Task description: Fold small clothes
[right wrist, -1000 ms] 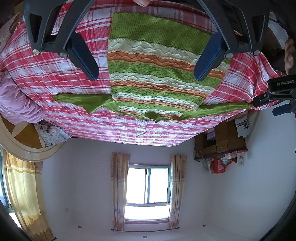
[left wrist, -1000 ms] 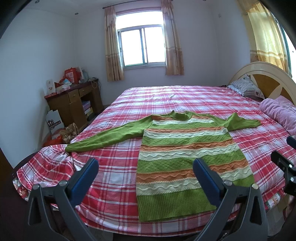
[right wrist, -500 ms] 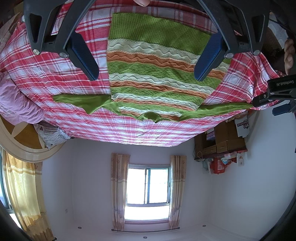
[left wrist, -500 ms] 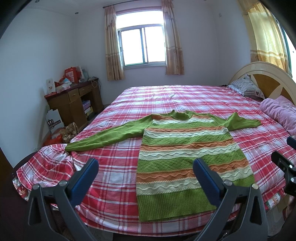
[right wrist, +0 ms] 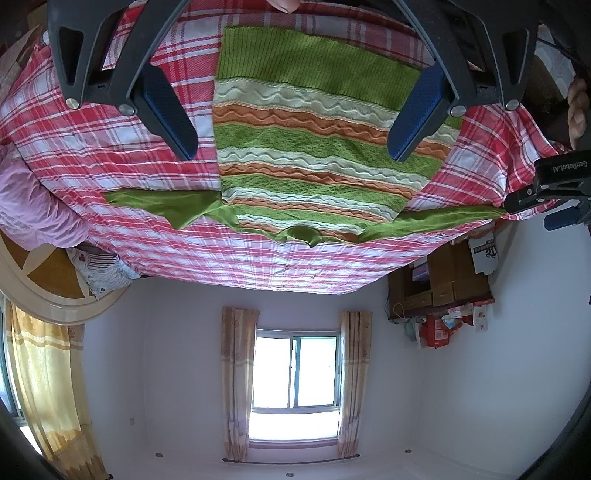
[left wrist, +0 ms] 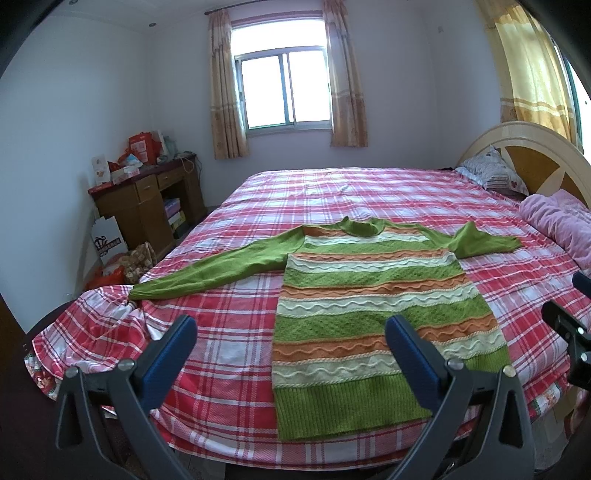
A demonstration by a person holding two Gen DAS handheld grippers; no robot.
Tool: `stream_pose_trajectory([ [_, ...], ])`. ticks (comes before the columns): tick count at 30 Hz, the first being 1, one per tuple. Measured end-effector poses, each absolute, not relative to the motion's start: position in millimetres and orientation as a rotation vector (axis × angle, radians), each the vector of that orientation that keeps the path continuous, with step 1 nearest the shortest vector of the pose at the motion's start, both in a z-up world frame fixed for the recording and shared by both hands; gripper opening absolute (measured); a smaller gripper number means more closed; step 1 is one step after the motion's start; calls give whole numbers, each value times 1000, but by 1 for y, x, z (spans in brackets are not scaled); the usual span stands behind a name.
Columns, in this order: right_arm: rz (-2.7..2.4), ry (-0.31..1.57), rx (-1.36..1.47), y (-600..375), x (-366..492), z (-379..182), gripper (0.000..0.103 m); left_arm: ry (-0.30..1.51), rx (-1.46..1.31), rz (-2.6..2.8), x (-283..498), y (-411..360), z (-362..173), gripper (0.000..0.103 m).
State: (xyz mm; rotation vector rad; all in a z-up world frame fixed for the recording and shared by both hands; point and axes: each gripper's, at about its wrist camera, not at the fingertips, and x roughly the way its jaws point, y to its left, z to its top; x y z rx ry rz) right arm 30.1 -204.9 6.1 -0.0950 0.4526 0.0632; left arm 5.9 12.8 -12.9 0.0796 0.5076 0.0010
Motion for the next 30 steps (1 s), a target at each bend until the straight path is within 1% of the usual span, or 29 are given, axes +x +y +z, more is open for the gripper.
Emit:
stream_pose_trajectory([
  [7, 79, 463, -96, -212, 39, -3, 102, 537, 82, -5, 13, 11, -25, 103],
  [14, 91, 484, -68, -223, 60, -26, 102, 577, 112, -10, 32, 3, -38, 103],
  [17, 55, 530, -124, -226, 77, -38, 102, 597, 108, -30, 47, 0, -44, 103],
  [20, 40, 623, -113, -243, 103, -54, 102, 633, 100, -59, 69, -7, -49, 103],
  [30, -77, 705, 16, -333, 164, -80, 102, 707, 103, -37, 151, -32, -70, 103],
])
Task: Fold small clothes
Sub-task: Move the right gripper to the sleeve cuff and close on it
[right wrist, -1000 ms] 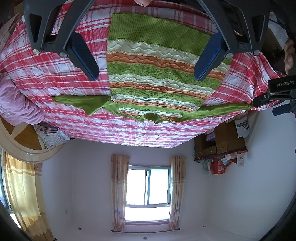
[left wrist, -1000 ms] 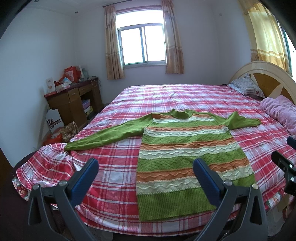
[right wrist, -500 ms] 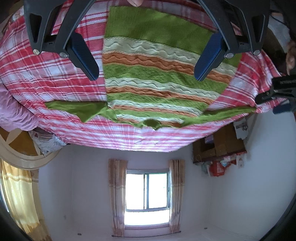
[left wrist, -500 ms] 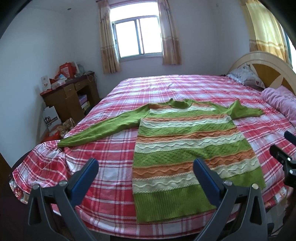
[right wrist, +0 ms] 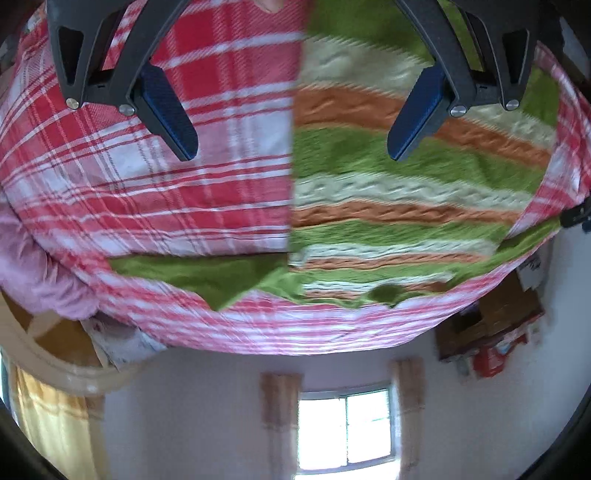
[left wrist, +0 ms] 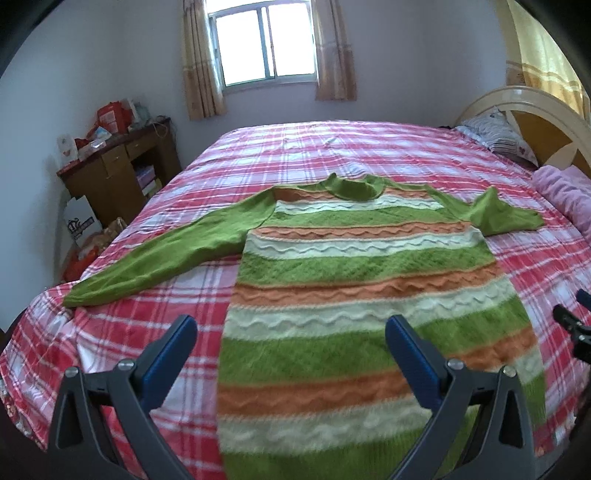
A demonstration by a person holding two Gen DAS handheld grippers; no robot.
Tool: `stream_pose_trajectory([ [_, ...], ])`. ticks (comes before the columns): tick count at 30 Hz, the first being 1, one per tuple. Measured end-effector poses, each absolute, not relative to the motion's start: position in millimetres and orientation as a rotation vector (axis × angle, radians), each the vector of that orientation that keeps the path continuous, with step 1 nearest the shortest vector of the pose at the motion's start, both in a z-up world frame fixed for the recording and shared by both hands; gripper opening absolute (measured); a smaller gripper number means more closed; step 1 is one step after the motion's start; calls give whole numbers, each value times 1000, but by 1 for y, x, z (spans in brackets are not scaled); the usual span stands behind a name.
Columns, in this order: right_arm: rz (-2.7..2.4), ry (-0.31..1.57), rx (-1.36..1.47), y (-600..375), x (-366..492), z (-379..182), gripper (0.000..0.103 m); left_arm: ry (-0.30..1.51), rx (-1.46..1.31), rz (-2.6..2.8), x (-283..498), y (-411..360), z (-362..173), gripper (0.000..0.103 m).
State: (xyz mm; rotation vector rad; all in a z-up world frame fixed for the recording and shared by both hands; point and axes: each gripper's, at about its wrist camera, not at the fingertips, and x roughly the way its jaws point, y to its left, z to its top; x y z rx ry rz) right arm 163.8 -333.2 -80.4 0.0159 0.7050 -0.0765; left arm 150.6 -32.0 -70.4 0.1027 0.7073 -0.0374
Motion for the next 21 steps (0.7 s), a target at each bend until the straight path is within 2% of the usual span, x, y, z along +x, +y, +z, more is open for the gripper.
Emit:
stream_pose_trajectory([
  [8, -174, 748, 172, -428, 213, -94, 101, 703, 170, 16, 207, -57, -98, 103],
  [12, -221, 766, 237, -474, 238, -103, 88, 708, 207, 48, 236, -61, -110, 103],
  [15, -260, 775, 274, -505, 256, -107, 88, 717, 202, 85, 257, -58, -115, 103],
  [19, -313, 793, 316, -542, 281, -109, 76, 735, 160, 130, 283, -48, -118, 103],
  [21, -340, 800, 333, -560, 292, -110, 75, 750, 136, 148, 294, -42, -120, 103],
])
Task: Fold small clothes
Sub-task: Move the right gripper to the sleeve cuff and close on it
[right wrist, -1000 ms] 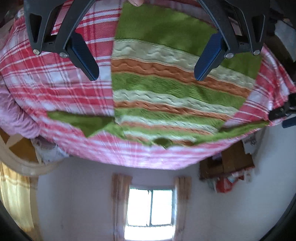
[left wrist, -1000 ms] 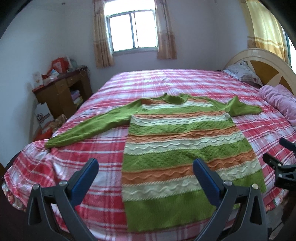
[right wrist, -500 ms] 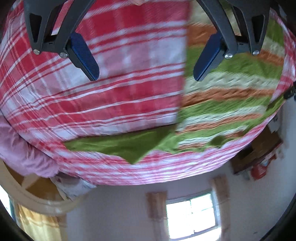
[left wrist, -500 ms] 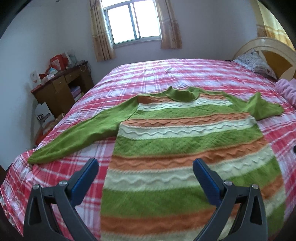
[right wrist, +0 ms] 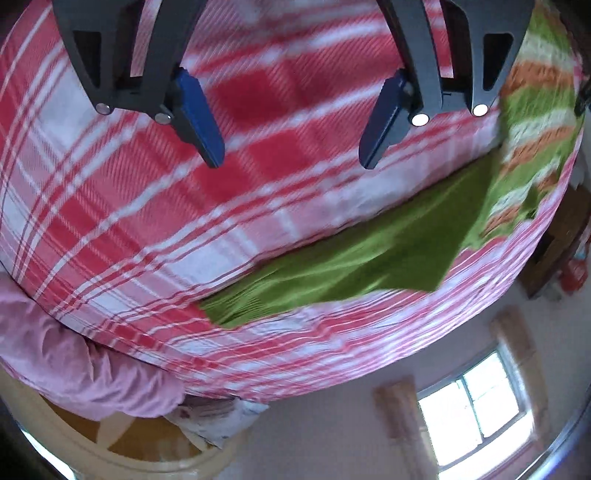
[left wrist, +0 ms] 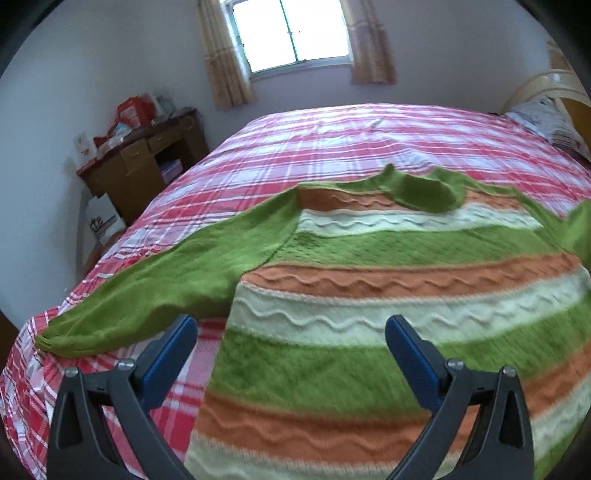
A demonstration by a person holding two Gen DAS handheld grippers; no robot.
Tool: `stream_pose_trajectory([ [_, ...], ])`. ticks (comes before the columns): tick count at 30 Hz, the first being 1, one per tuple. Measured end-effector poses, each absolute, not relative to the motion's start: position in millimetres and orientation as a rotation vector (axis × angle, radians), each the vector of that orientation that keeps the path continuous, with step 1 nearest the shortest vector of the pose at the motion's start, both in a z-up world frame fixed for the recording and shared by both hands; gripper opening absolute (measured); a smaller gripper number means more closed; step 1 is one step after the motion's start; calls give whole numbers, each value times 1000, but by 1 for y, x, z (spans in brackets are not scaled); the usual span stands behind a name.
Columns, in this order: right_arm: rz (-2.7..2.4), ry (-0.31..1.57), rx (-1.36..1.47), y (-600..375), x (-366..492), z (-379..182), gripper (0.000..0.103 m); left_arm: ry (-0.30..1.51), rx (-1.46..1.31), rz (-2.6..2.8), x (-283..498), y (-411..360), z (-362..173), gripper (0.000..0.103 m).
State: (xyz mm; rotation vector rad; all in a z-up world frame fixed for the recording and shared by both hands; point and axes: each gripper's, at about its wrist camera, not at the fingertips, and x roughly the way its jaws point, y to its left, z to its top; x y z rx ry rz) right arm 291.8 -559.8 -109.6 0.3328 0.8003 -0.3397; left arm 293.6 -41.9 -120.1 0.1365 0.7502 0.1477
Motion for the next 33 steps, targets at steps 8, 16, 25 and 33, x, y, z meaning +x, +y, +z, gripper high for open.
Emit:
stream_pose_trajectory([
  [8, -447, 799, 412, -630, 331, -109, 61, 812, 92, 160, 317, -40, -136, 103],
  [16, -509, 782, 465, -685, 371, -108, 56, 857, 71, 163, 326, -43, -147, 103],
  [25, -457, 804, 450, -698, 416, -114, 25, 858, 83, 193, 330, -45, -151, 103],
  [33, -416, 783, 409, -680, 396, -105, 9, 894, 1, 146, 333, -35, -156, 103],
])
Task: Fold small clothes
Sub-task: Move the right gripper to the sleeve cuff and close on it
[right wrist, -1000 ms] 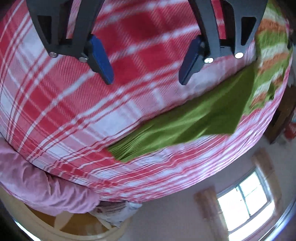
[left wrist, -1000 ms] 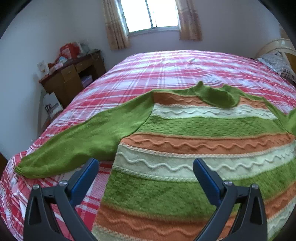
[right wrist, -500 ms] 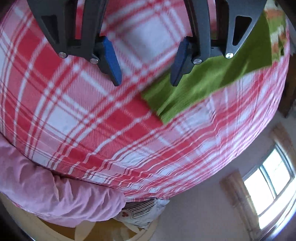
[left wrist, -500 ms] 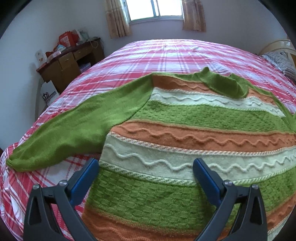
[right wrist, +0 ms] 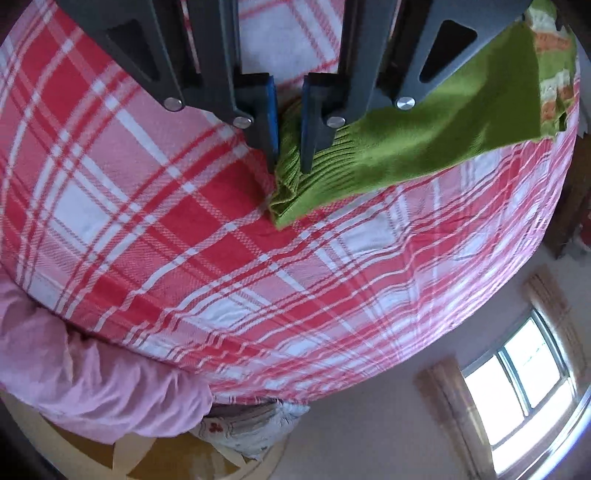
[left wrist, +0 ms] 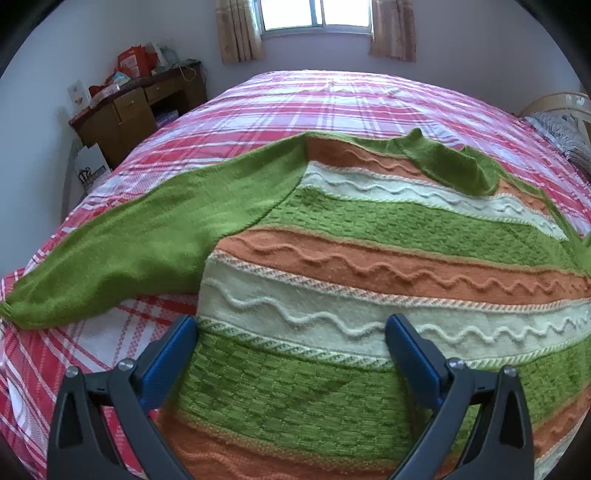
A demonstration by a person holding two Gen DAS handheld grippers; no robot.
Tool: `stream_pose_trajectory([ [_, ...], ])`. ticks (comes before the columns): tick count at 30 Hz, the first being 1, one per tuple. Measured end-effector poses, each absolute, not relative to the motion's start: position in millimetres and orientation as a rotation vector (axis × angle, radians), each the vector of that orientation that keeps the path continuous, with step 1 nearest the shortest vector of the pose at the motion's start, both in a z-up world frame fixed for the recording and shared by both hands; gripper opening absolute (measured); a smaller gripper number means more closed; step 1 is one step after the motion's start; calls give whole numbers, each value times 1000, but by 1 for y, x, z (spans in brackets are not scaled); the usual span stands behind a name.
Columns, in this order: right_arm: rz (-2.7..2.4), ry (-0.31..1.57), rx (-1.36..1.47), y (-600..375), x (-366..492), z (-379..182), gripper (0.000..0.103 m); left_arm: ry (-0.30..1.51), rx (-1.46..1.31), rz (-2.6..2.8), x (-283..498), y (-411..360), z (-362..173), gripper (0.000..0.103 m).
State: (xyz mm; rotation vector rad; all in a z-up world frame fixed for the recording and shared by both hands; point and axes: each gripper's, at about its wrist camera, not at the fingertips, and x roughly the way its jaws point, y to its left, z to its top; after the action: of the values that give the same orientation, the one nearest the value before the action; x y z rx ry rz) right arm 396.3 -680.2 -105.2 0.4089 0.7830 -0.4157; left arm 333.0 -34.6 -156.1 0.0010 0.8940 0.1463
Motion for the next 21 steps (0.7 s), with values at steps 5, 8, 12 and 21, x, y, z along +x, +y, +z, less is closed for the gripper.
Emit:
stream_pose_trajectory([
  [5, -419, 725, 367, -669, 367, -80, 9, 900, -16, 134, 334, -34, -157, 103],
  [8, -436, 710, 348, -668, 356, -70, 9, 904, -33, 123, 333, -31, -158, 103],
  [12, -456, 662, 379, -671, 336, -57, 9, 901, -36, 121, 333, -31, -158, 103],
  [21, -442, 585, 414, -652, 292, -38, 9, 897, -54, 103, 330, -28, -158, 103],
])
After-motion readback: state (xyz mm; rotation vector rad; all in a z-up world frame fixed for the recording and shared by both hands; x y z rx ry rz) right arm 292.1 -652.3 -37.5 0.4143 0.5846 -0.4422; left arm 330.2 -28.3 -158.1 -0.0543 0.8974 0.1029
